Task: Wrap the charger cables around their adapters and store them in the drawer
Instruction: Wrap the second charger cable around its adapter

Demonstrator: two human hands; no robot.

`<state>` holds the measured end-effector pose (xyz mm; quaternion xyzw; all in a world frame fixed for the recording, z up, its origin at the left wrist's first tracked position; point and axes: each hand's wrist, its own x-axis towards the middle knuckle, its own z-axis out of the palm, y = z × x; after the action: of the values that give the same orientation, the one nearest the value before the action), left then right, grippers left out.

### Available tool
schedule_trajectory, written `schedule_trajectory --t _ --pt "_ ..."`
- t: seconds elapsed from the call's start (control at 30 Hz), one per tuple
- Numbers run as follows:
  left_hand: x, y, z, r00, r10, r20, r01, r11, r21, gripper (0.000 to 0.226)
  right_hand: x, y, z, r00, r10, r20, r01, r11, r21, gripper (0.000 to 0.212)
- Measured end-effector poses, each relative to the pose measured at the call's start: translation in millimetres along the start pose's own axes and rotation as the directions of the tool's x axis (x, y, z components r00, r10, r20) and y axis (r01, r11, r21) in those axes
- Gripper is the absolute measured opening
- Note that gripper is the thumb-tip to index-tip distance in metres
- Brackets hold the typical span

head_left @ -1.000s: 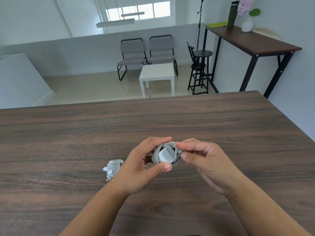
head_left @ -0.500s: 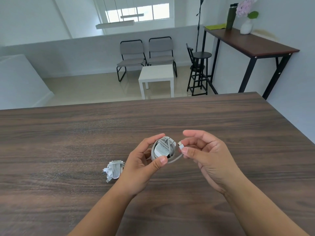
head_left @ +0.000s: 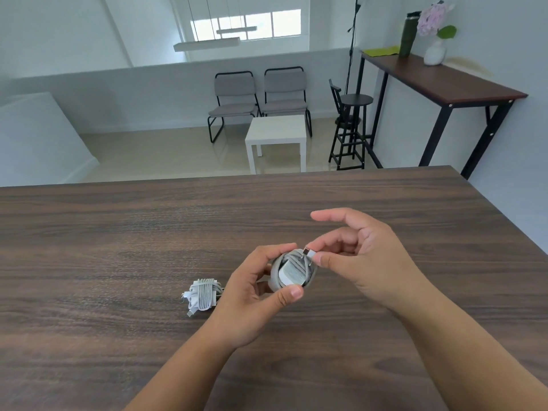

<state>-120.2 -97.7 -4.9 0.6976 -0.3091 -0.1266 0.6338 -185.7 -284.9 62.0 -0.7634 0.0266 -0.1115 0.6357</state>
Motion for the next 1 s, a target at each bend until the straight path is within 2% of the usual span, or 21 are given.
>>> schedule_trajectory --t 0.27,0.5,0.63,0.83,1.0 --pt "0 0 -1 1.000 -0.007 -0.001 0.007 0.998 -0.059 0.054 1 -6 1 0.999 0.030 -0.022 -0.030 1.000 -0.010 0.049" --pt "-1 3 0 1.000 -0.005 0.000 0.005 0.986 -0.164 0.052 5 -10 -4 0.991 0.035 0.128 -0.016 0.988 -0.151 0.067" --pt "-1 4 0 1.000 0.001 0.019 0.002 0.986 -0.168 0.048 5 -14 -6 0.983 0.037 0.179 0.002 0.978 -0.210 0.076" --pt "-1 7 -2 1.000 -0.003 0.018 0.006 0.984 -0.179 0.044 9 -19 -11 0.969 0.076 0.234 -0.028 0.979 -0.201 0.078" --pt "-4 10 -2 1.000 0.008 0.027 -0.002 0.981 -0.195 0.055 14 -23 -16 0.941 0.101 0.321 -0.033 0.977 -0.210 0.080"
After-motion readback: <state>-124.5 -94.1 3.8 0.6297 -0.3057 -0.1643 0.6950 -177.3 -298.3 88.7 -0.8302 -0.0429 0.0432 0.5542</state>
